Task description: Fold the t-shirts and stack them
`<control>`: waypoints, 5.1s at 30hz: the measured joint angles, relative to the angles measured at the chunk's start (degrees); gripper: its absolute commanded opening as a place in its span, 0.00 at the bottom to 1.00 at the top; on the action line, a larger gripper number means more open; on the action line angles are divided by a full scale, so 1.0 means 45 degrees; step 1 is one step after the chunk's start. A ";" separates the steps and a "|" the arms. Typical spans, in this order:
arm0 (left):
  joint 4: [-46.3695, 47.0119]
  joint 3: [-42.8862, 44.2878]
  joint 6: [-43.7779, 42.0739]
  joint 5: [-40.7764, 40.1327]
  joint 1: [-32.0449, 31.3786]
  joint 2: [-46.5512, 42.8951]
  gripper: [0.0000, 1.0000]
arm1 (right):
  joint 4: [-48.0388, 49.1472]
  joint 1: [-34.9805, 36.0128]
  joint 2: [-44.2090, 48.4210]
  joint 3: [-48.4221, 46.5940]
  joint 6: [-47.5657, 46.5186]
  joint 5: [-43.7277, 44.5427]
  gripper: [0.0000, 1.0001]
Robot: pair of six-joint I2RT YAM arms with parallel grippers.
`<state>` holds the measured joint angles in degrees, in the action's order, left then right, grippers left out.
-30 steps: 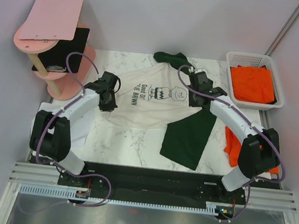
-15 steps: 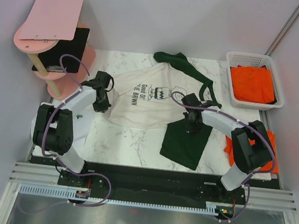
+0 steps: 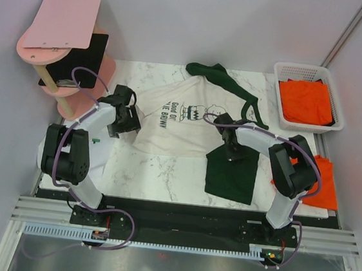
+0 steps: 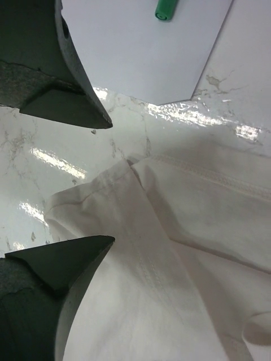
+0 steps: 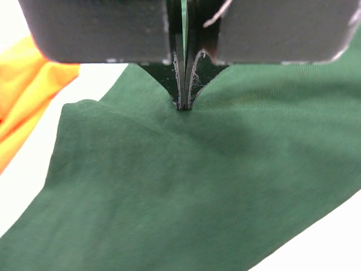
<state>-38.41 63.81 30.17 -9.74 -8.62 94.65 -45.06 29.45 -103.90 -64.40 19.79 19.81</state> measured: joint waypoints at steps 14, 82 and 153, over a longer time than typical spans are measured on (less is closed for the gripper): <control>0.0704 -0.0097 -0.0228 0.1219 -0.0053 -0.0782 0.02 | -0.1302 -0.0141 -0.1127 -0.0214 0.0223 0.3264 0.00; 0.0355 -0.2079 -0.0151 0.0486 -0.2890 -0.1345 0.64 | -0.1064 -0.1098 -0.1088 -0.0121 -0.0782 0.3123 0.00; -0.1511 0.4172 0.0826 -0.1171 -0.1826 0.3628 0.75 | -0.1035 -0.1035 -0.1093 -0.0117 -0.1360 0.2890 0.00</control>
<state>-45.21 82.59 33.89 -15.00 -16.84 110.98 -49.71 24.80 -108.81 -64.93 13.67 32.82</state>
